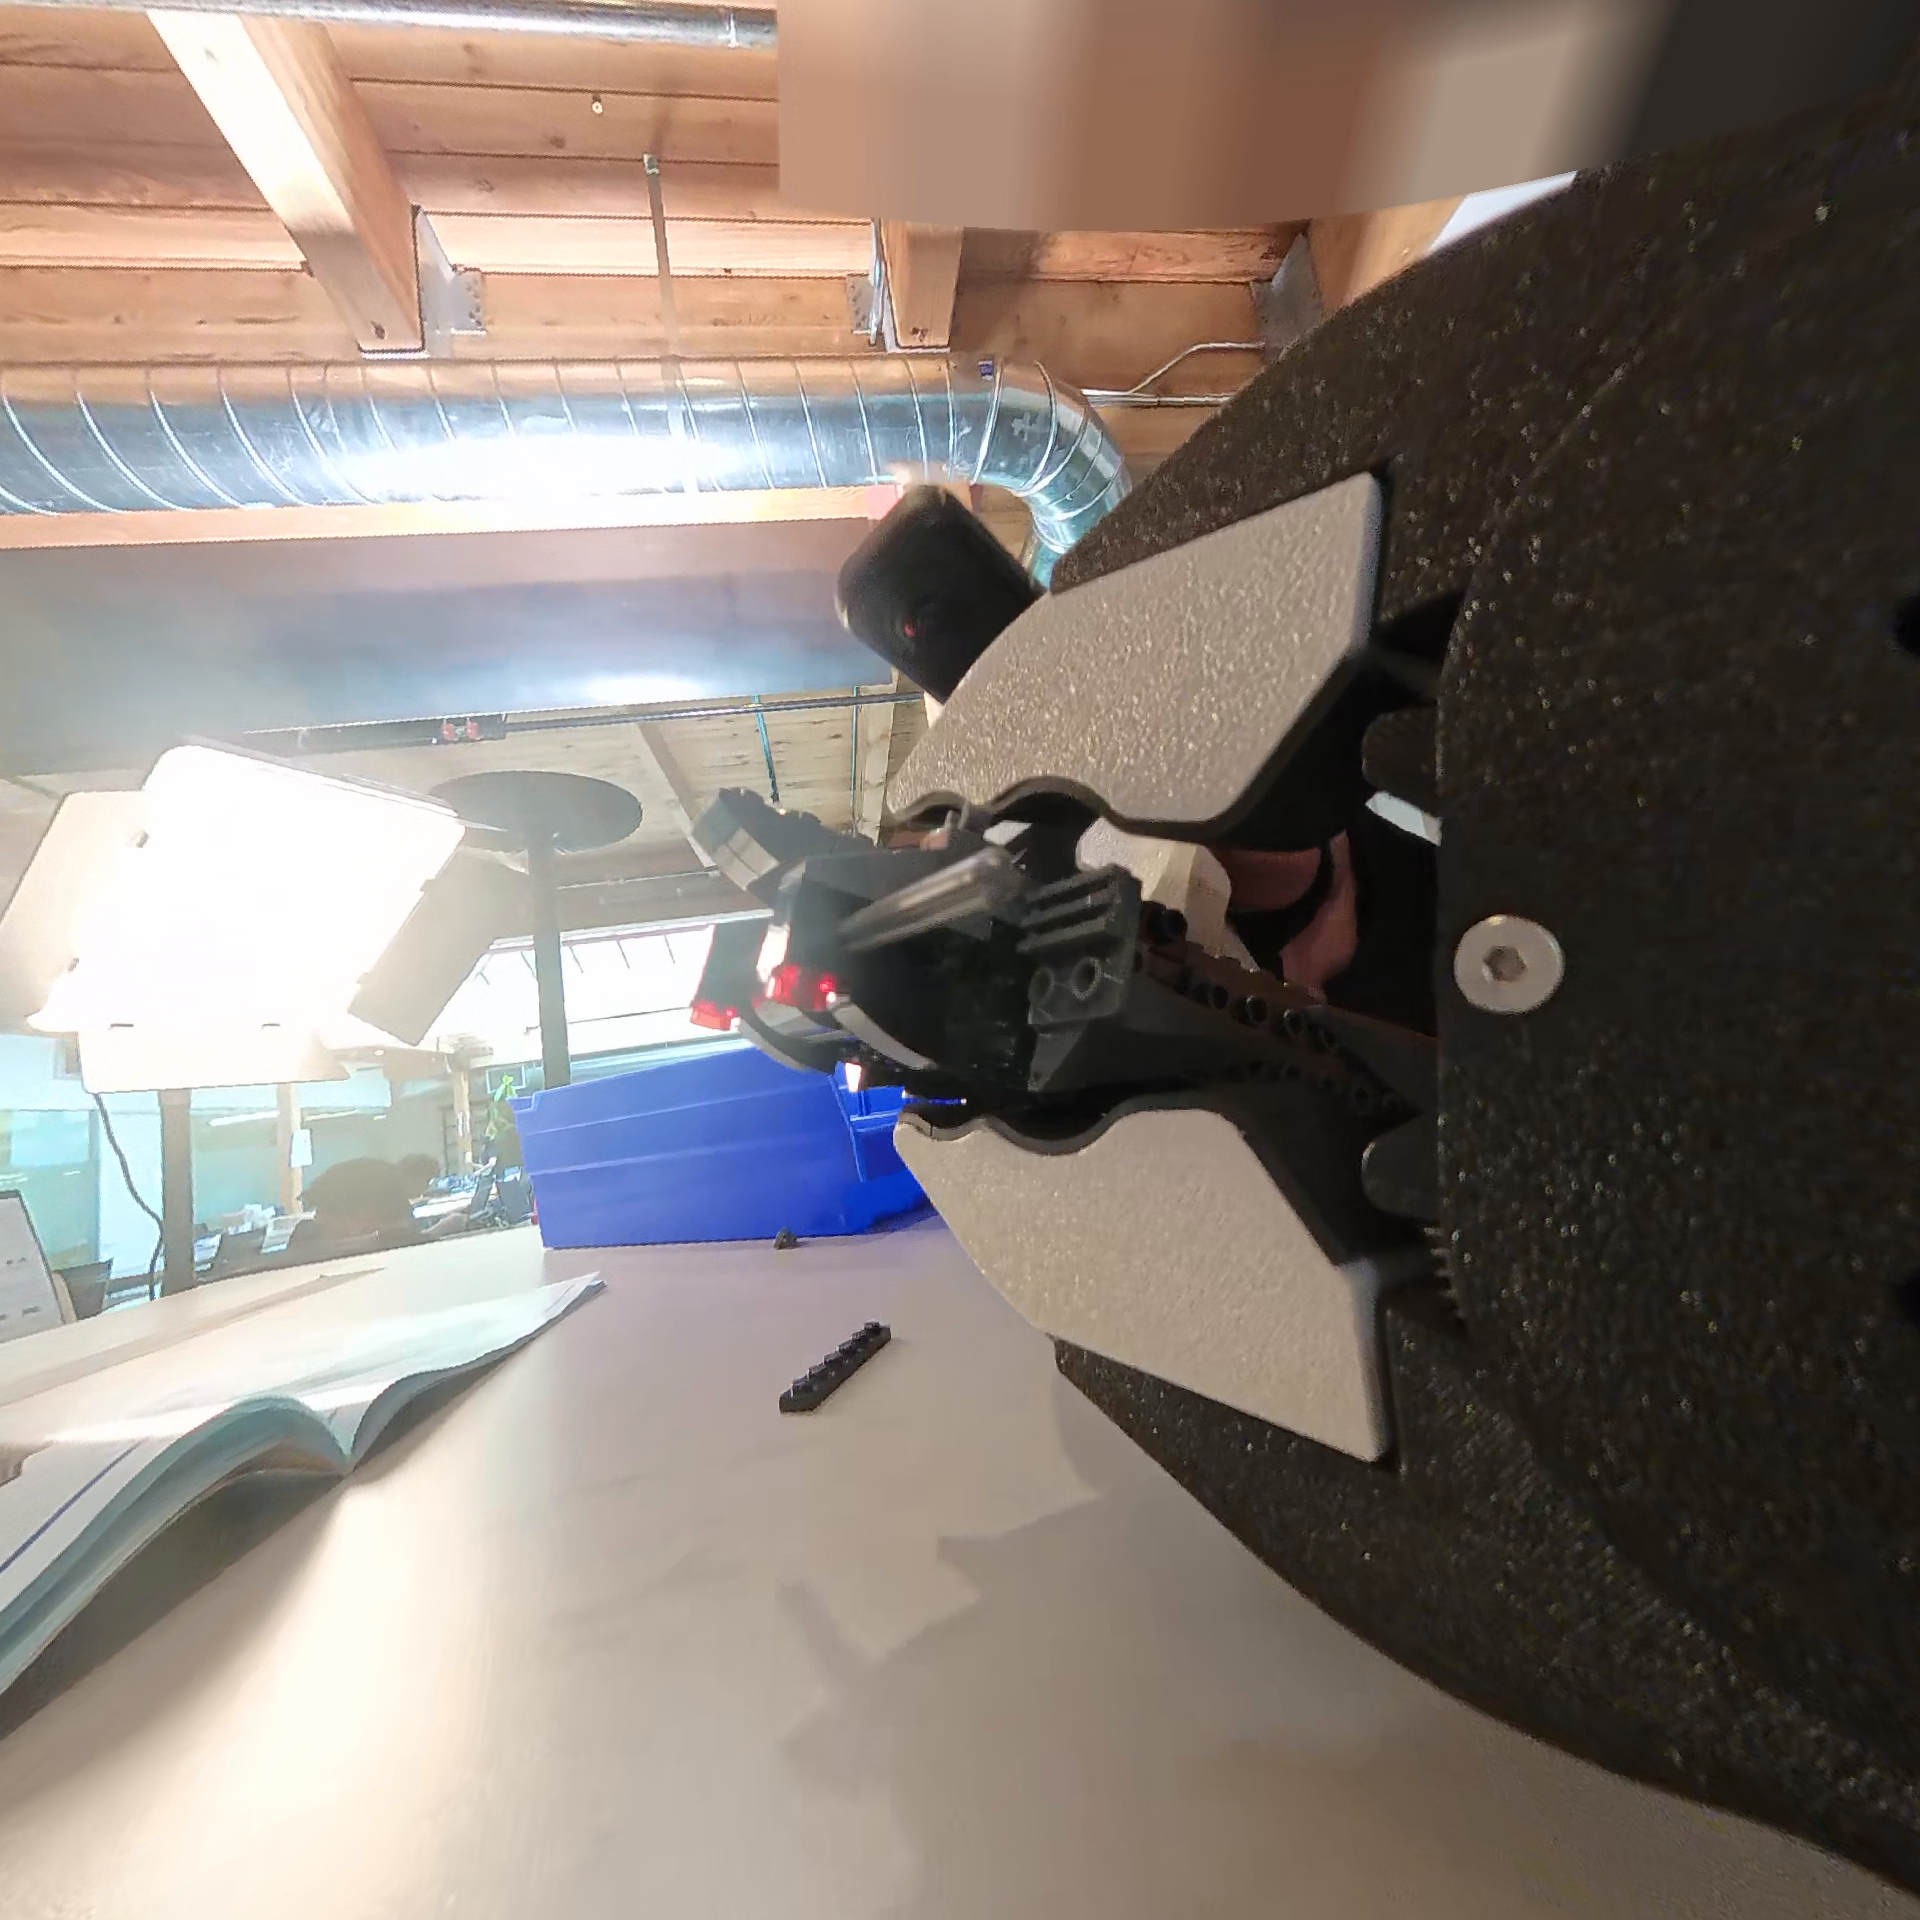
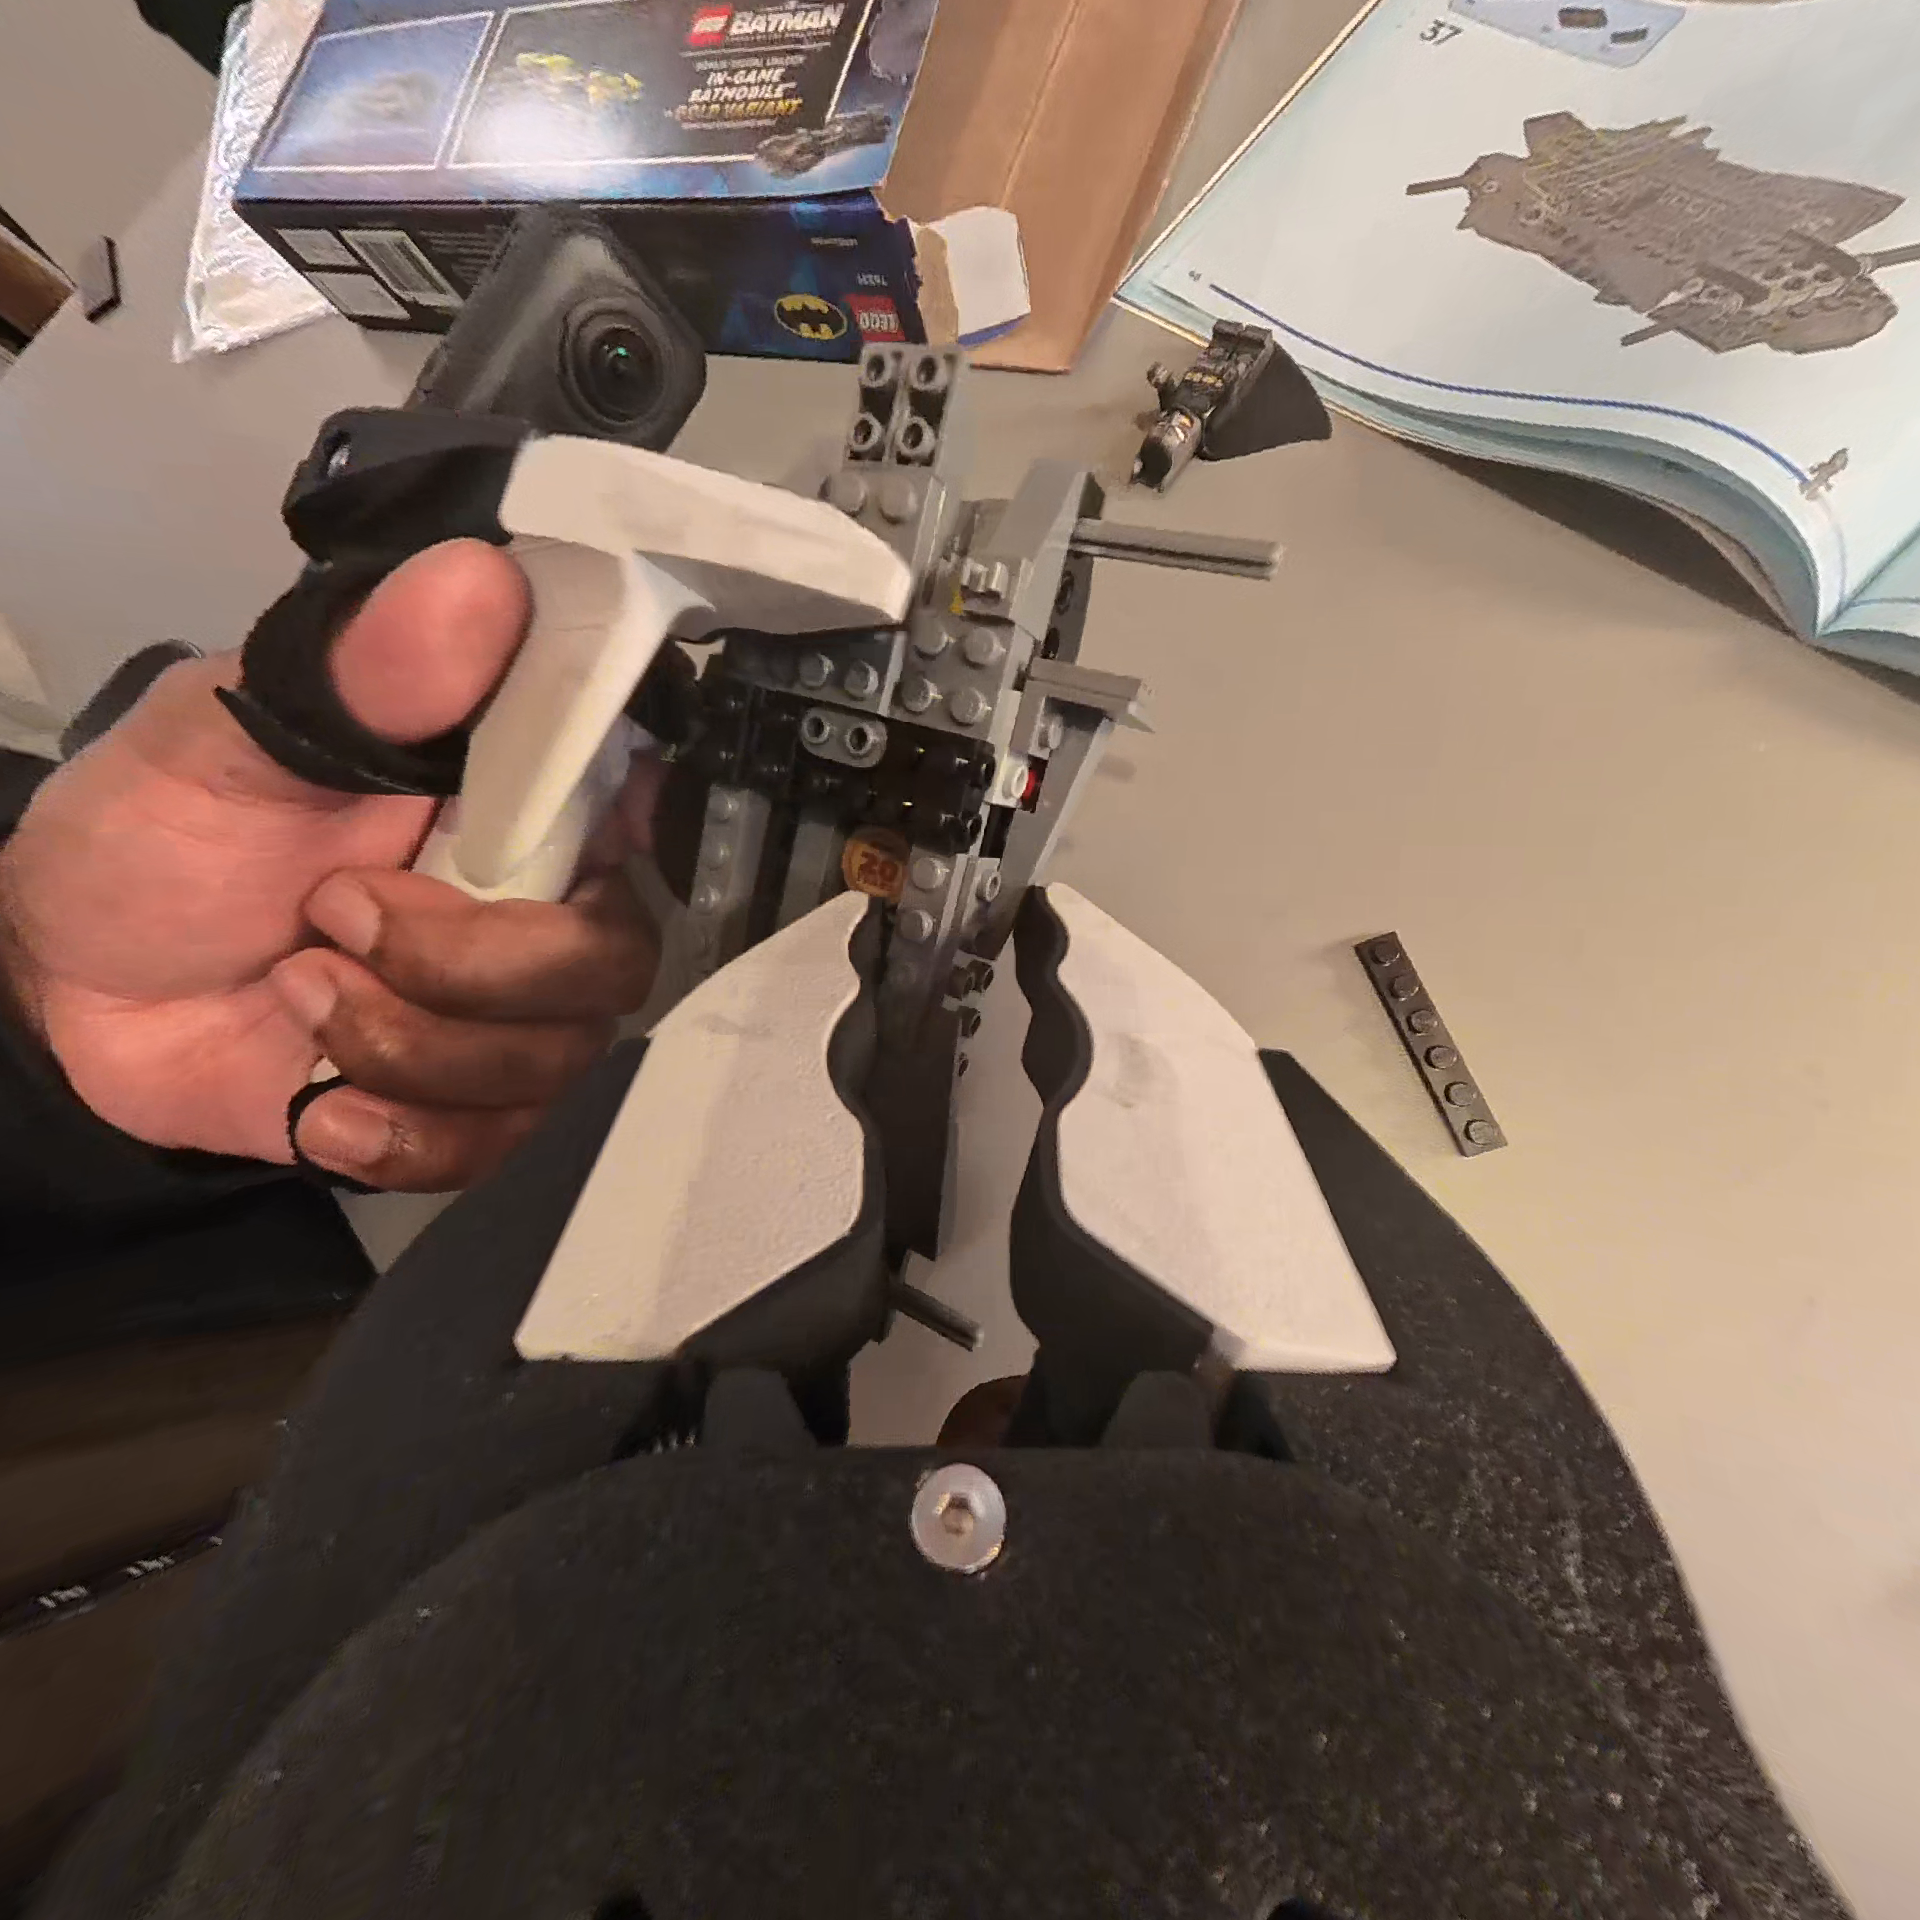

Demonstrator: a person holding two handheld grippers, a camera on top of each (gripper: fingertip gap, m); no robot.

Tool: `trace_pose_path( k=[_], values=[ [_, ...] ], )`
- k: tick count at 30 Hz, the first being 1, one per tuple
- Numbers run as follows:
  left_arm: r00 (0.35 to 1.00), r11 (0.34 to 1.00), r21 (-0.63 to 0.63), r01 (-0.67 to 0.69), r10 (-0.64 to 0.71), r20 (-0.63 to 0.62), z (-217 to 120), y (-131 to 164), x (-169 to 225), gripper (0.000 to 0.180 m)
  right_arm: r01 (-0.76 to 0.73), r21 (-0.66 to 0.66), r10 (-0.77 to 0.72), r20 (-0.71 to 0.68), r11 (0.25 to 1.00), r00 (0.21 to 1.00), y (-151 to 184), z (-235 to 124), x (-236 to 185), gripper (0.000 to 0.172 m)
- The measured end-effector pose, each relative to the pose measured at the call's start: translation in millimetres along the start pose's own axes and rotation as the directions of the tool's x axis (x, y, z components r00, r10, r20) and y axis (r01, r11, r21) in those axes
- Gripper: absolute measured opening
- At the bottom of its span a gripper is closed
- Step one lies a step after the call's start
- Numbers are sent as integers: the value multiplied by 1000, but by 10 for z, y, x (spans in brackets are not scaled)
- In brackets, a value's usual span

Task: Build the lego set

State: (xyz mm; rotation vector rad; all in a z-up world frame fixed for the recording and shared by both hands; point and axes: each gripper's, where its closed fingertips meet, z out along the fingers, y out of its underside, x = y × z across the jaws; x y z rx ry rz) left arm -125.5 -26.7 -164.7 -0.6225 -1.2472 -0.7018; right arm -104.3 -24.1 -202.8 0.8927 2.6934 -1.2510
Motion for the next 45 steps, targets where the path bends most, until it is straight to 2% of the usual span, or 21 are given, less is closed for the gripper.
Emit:
trace_pose_path(
  k=[6,13,19,25,31,35,38,40,42,45],
  values=[
    [998,997,-48,-57,55,-43,11,94,128,69,-119,44,116,74,992,991,14,-59,-2,20],
    [973,966,-121,-229,228,-20,2,256,147,70,-282,83,263,191,956,946,31,-119,-68,19],
    [944,931,-188,-313,326,44,-2,400,76,60,-357,122,331,194,926,924,32,-161,-33,19],
    [936,931,-179,-318,338,95,-4,446,28,42,-381,170,357,154,909,921,39,-217,-77,20],
    [954,944,-182,-274,291,77,-31,487,14,37,-311,172,293,121,935,948,79,-259,-95,22],
    [965,959,-159,-234,249,83,-64,460,-13,37,-197,158,183,100,968,978,74,-361,-24,34],
    [964,966,-122,-226,240,112,-129,372,-43,36,-109,159,99,66,981,993,23,-489,151,35],
    [965,970,-109,-216,230,130,-173,322,-71,36,-22,156,29,-38,987,999,-12,-525,431,30],
    [967,973,-109,-201,215,136,-197,304,-97,36,58,64,-50,-110,996,993,40,-449,658,27],
    [972,977,-116,-178,193,132,-199,318,-124,35,148,-102,-162,-146,984,976,181,-238,838,24]
  ],
)
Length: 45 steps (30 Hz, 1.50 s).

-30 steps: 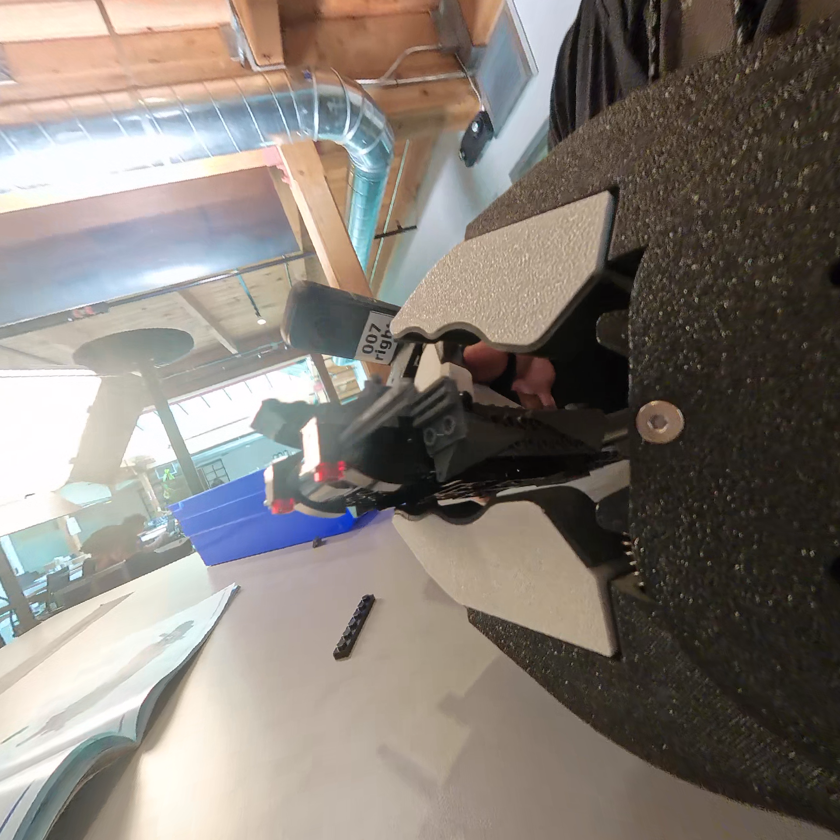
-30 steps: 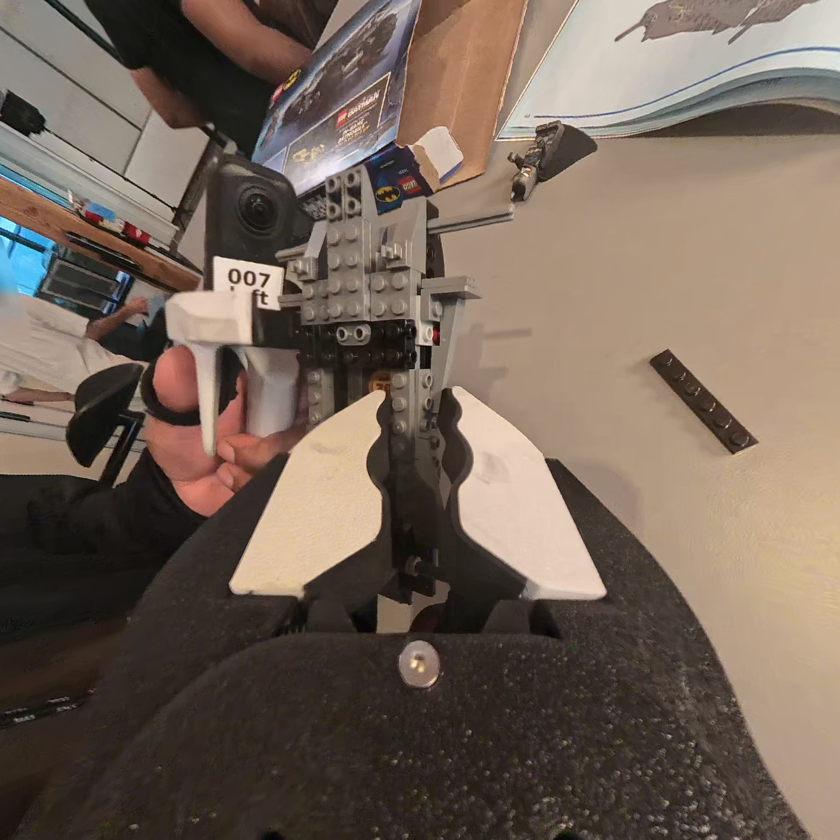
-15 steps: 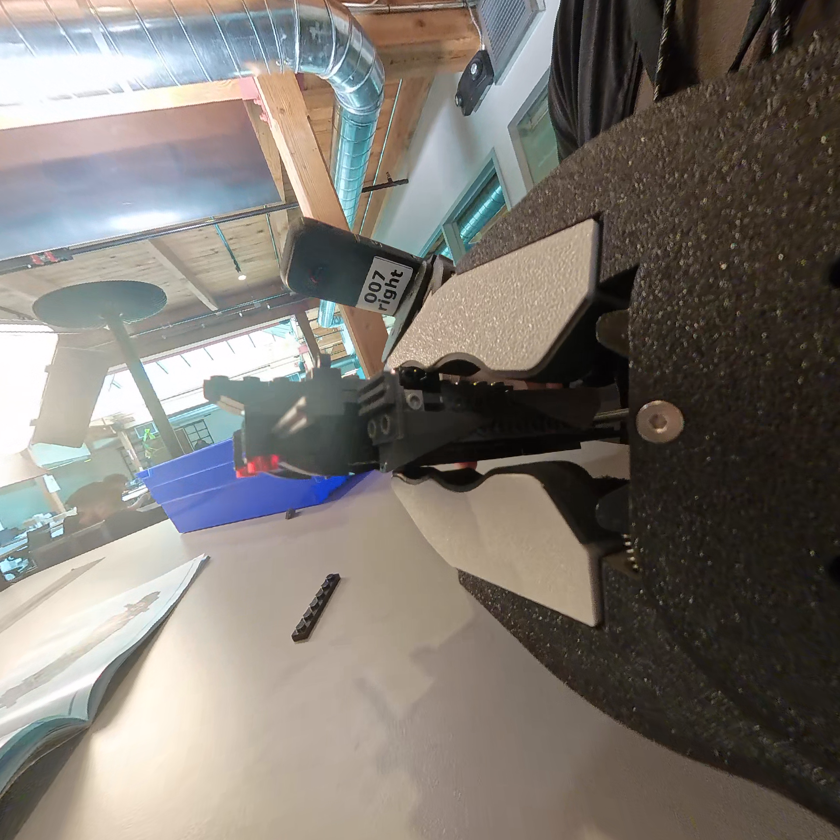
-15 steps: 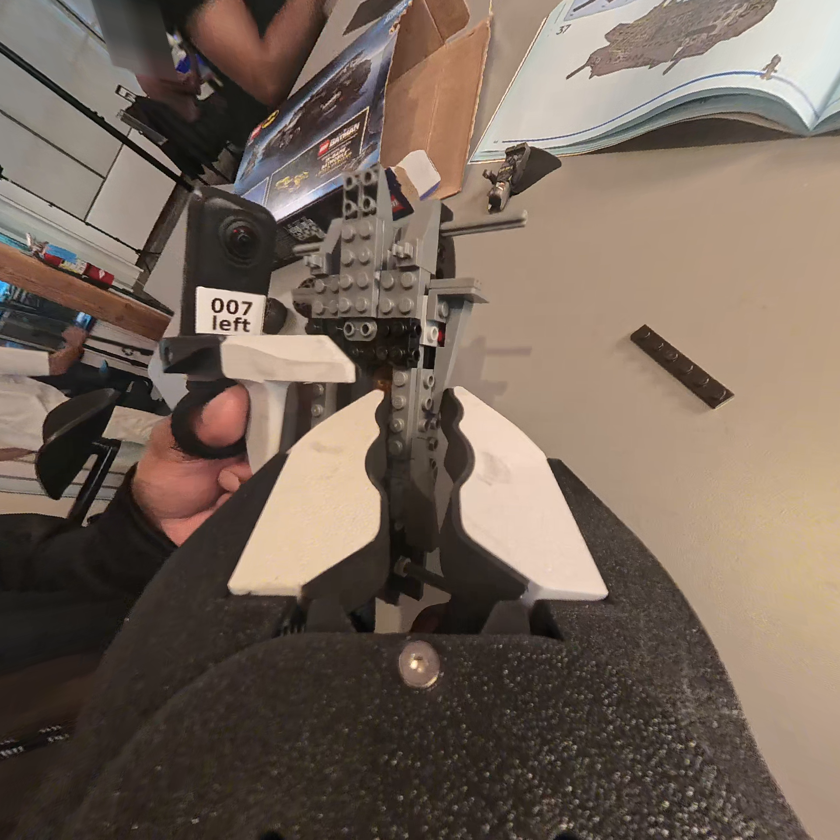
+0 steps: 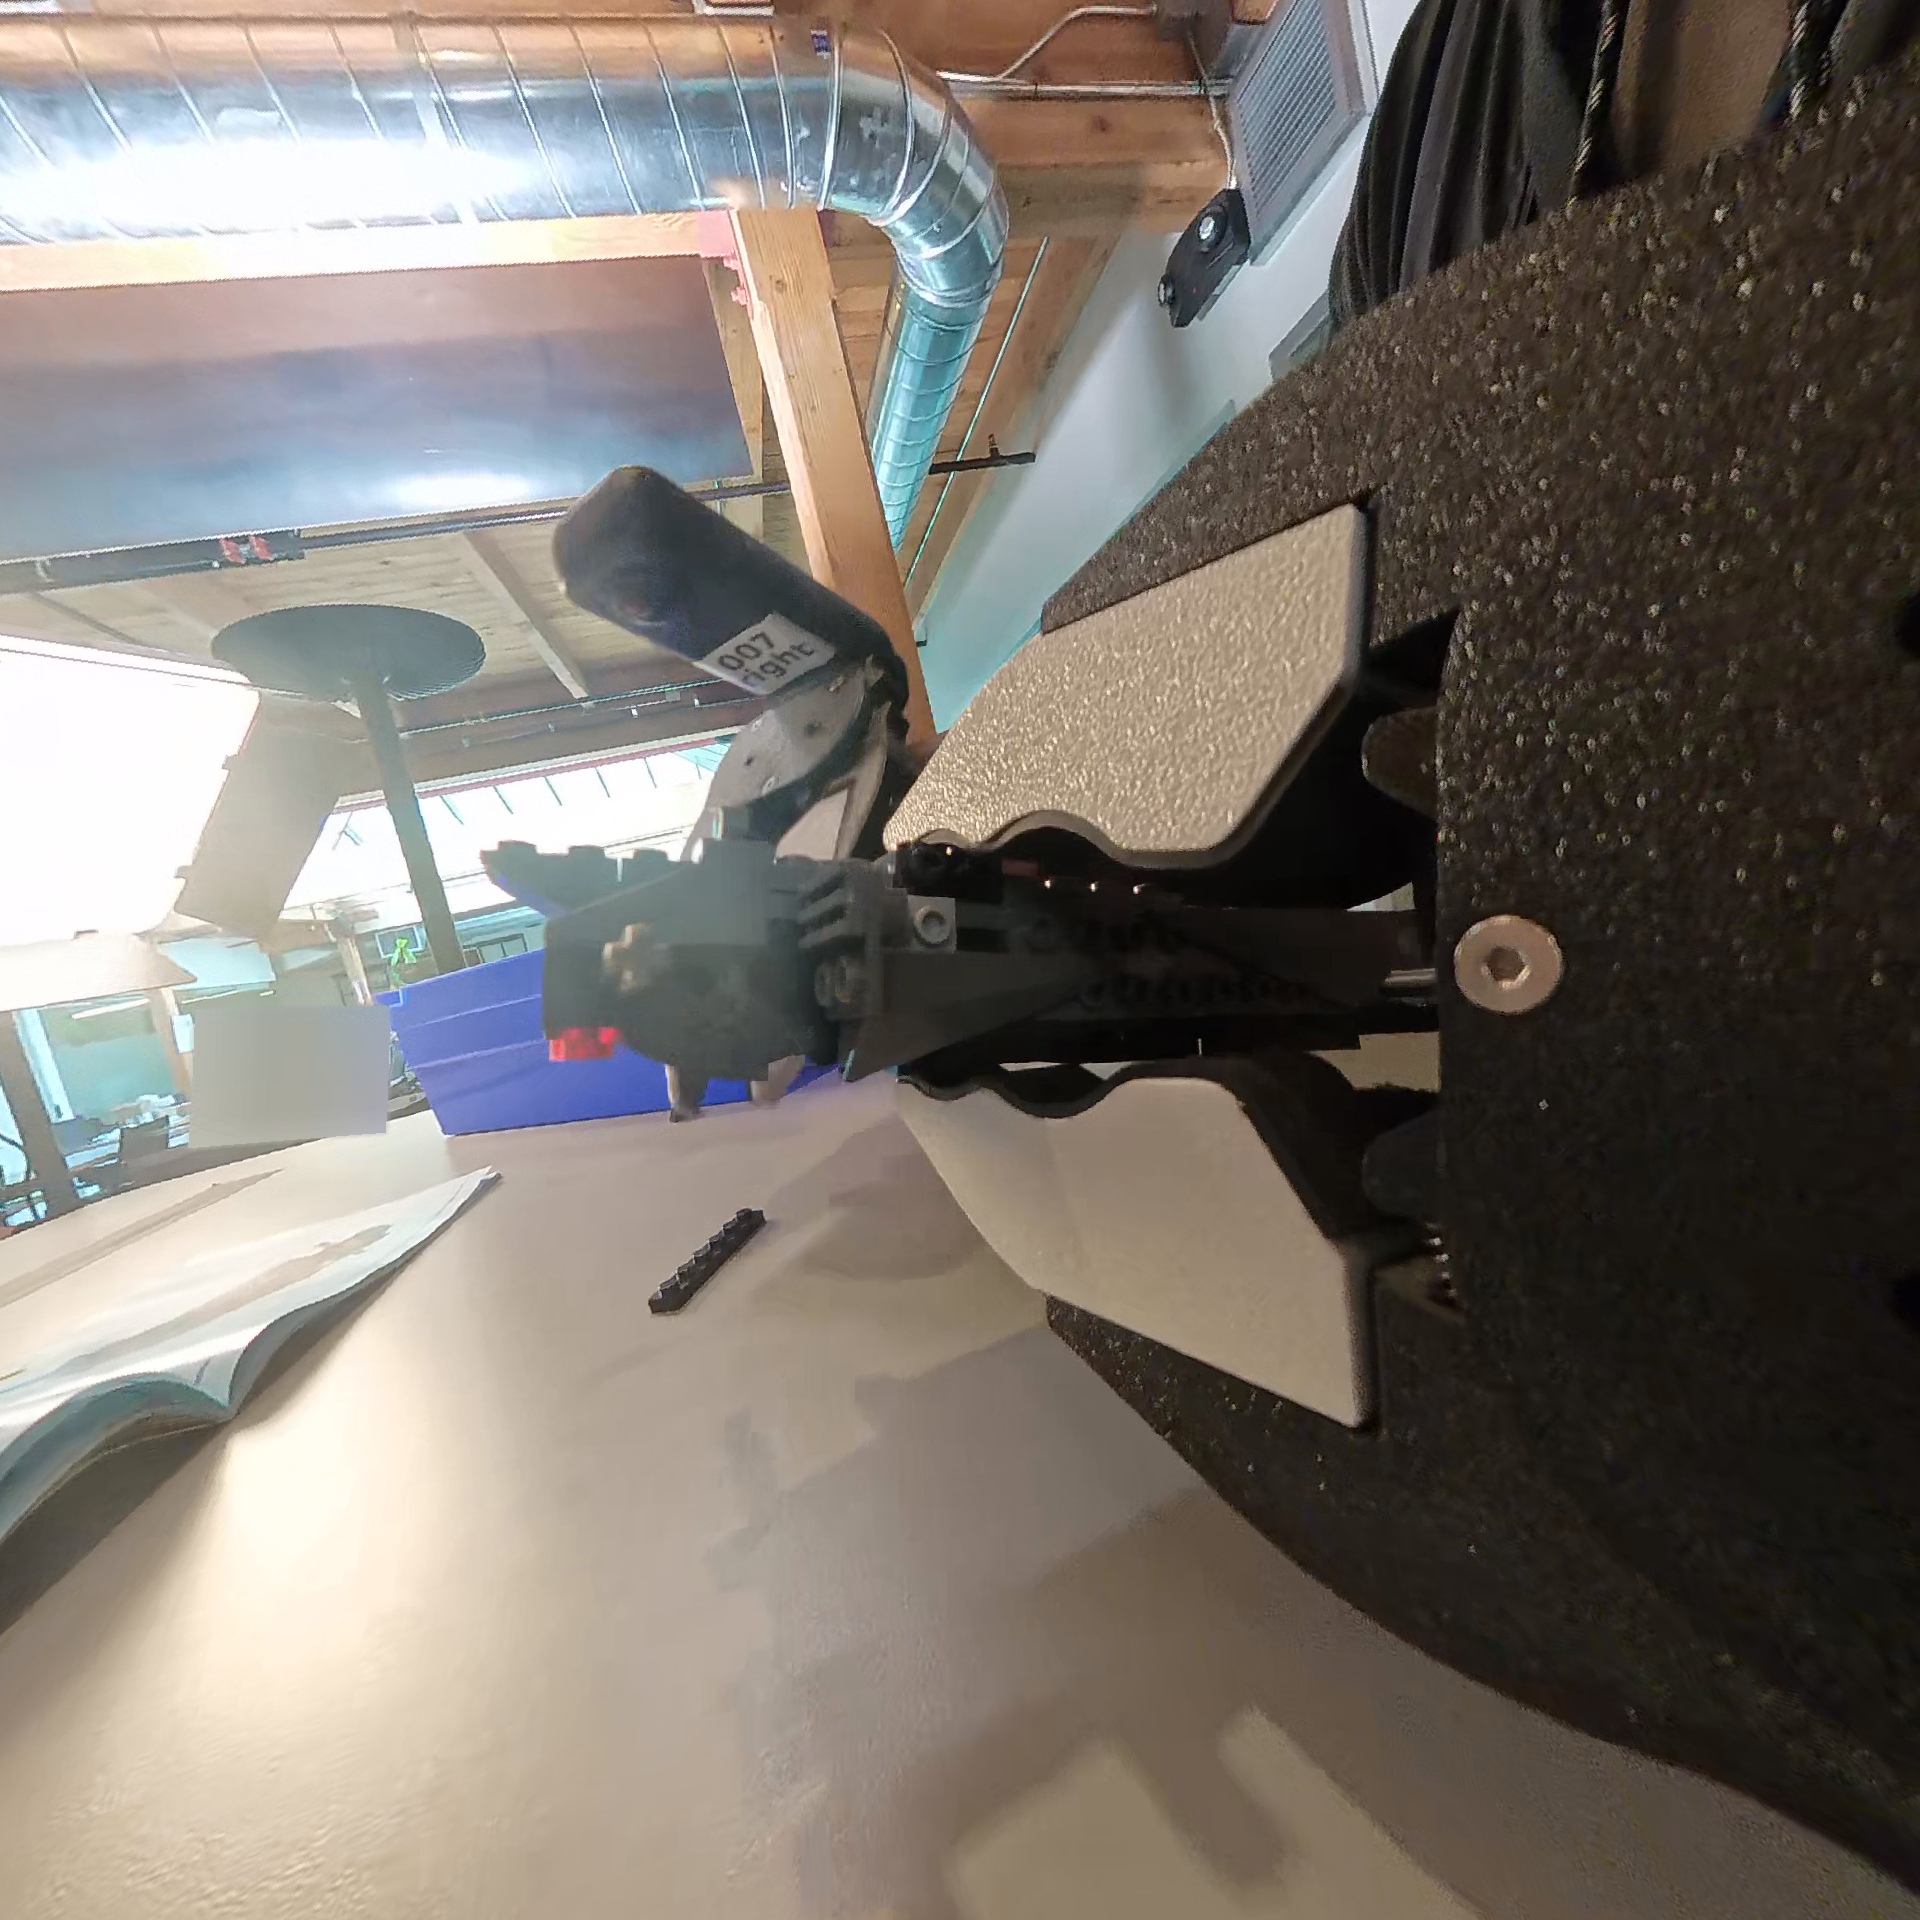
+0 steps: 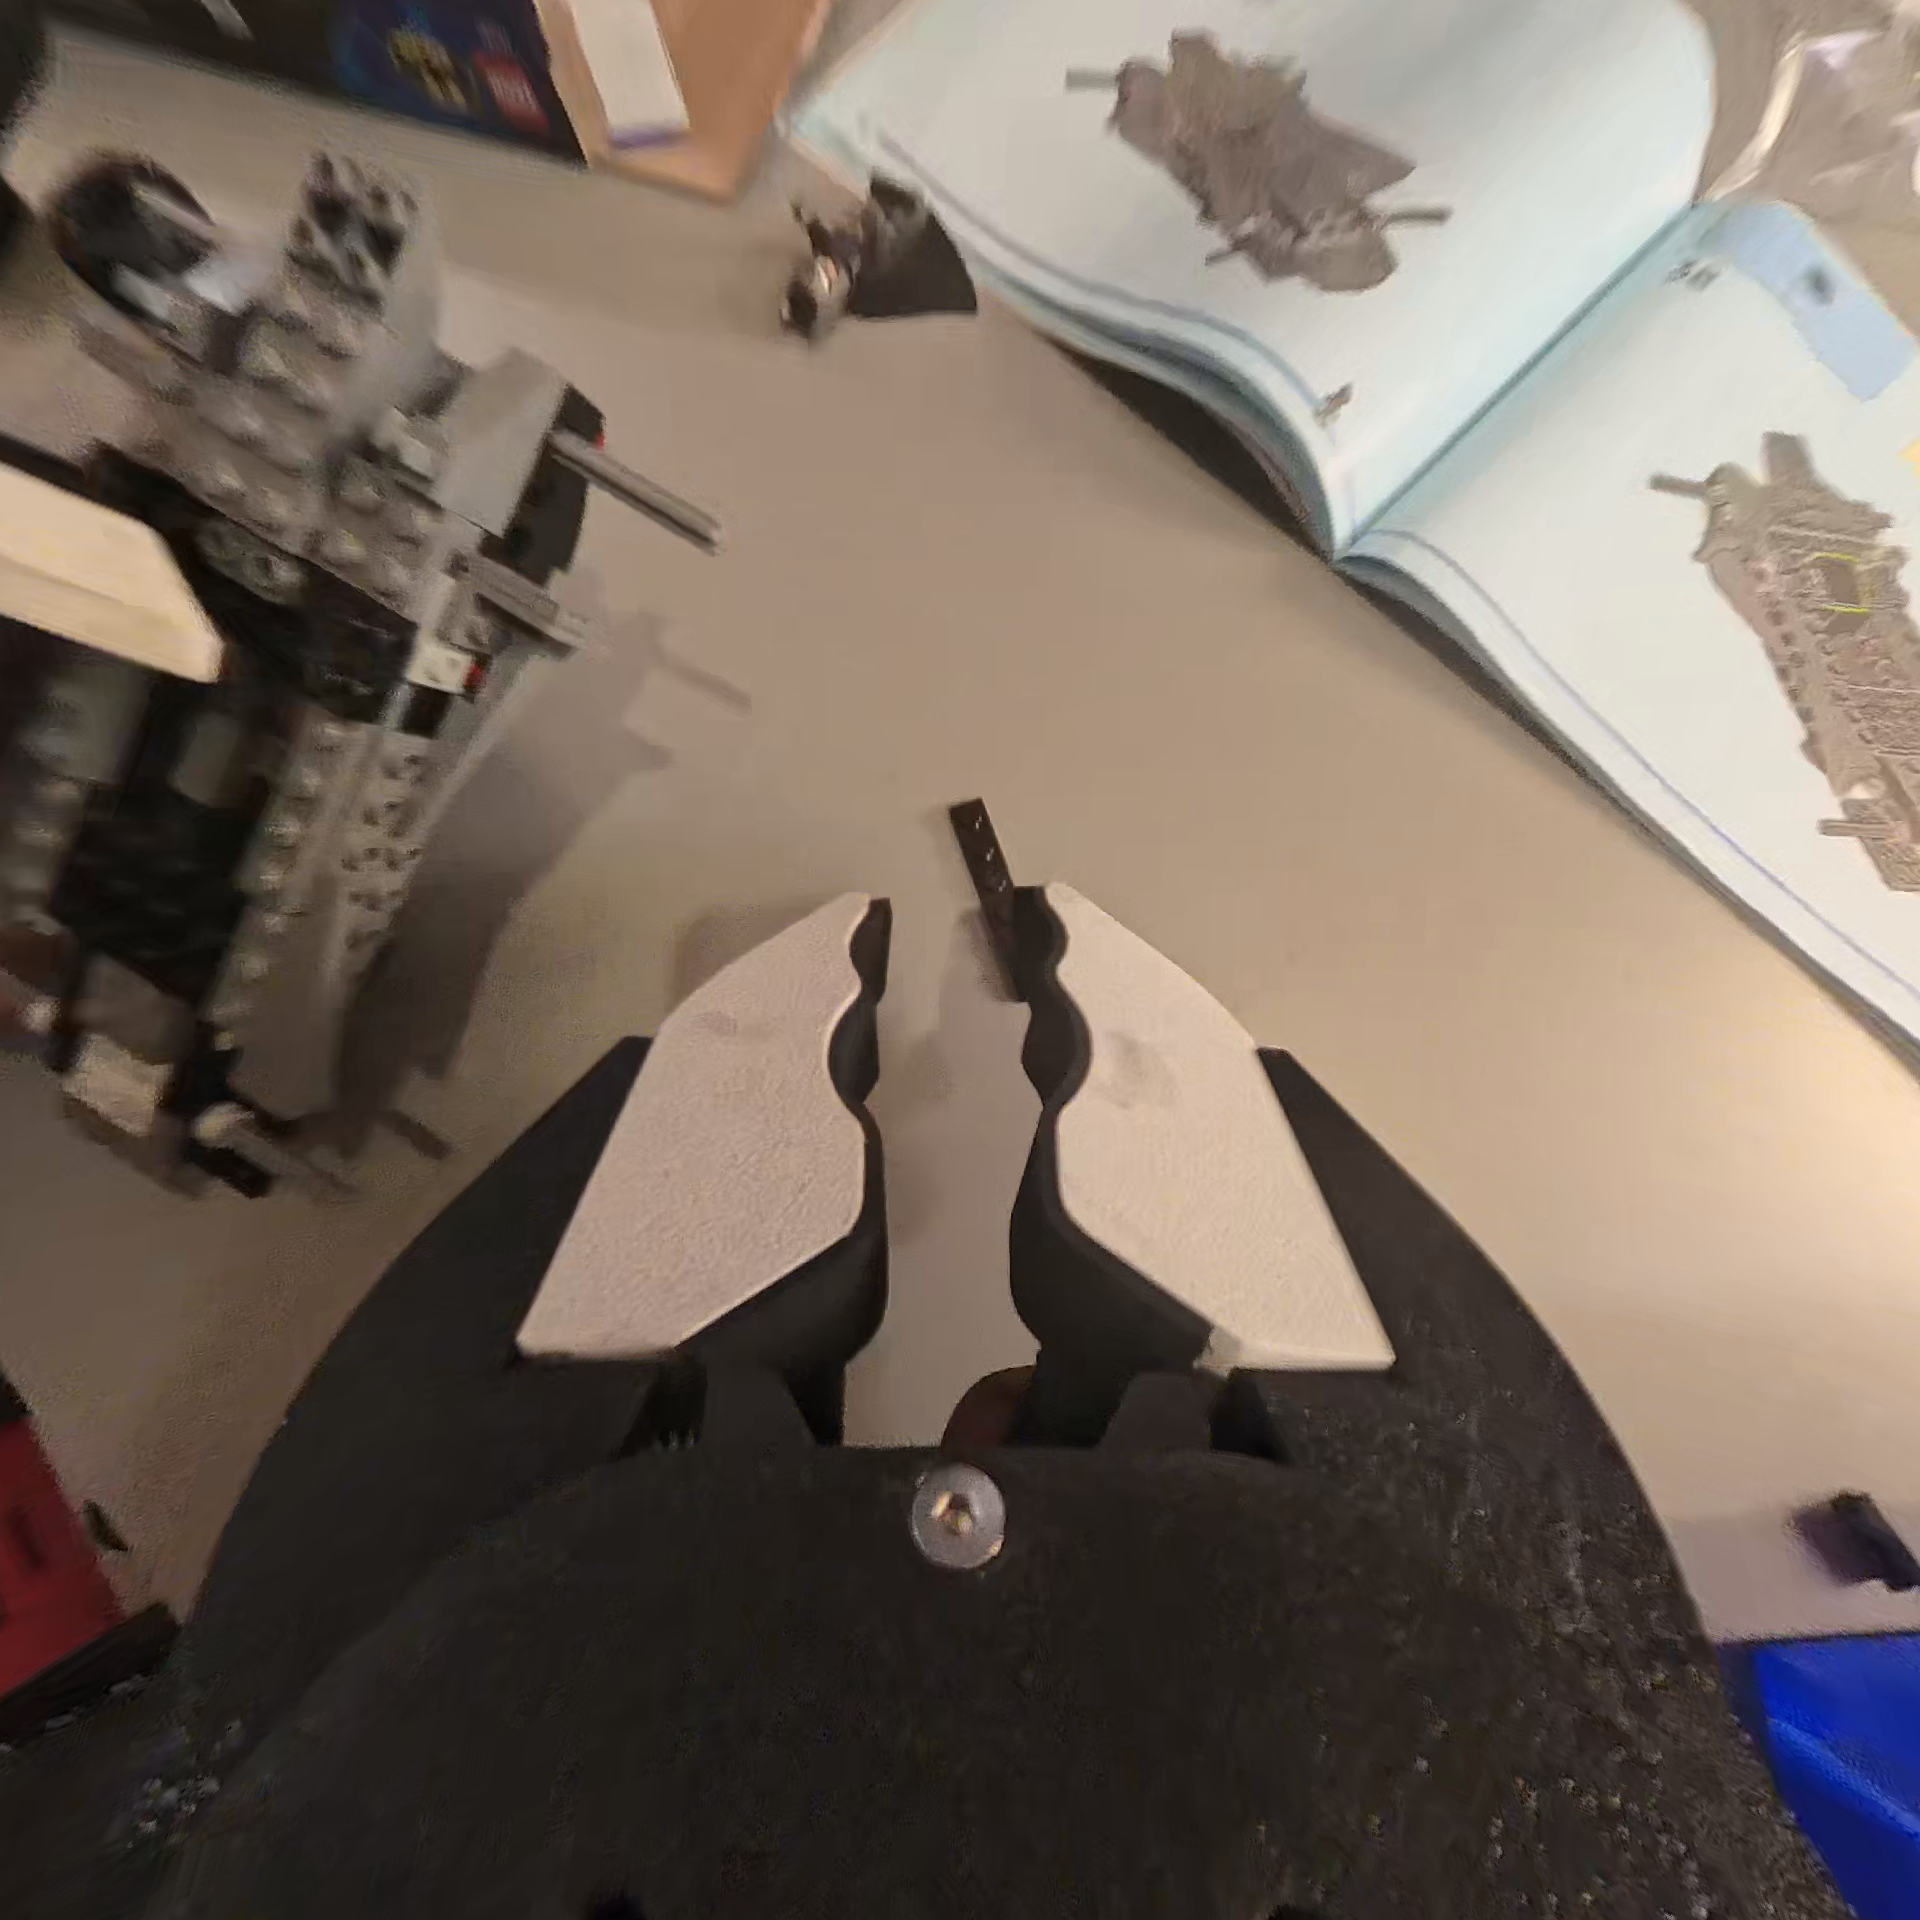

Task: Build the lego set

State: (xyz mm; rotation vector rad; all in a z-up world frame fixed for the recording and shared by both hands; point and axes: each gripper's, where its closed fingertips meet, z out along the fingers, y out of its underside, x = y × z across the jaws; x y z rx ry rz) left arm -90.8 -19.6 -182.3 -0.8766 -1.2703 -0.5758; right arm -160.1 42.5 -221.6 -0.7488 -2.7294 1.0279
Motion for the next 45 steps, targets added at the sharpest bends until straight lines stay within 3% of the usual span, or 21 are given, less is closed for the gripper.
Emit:
trace_pose_path(
  k=[4,15,22,36,45],
  values=[
    [1000,1000,-24,9,-9,-13,25,54,13,35,69,-118,-73,-29,991,997,122,216,74,21],
    [999,999,-13,35,-35,-18,-2,23,-18,35,74,-172,-78,-16,982,997,175,330,99,8],
    [998,999,9,42,-42,-42,20,-79,-25,34,103,-106,-105,-13,989,994,162,325,77,7],
    [984,995,90,31,-15,-178,283,-438,49,35,16,107,-23,62,994,998,43,278,130,7],
    [977,996,82,37,-19,-212,451,-544,27,35,-33,135,18,106,990,994,11,257,134,7]
  ],
)
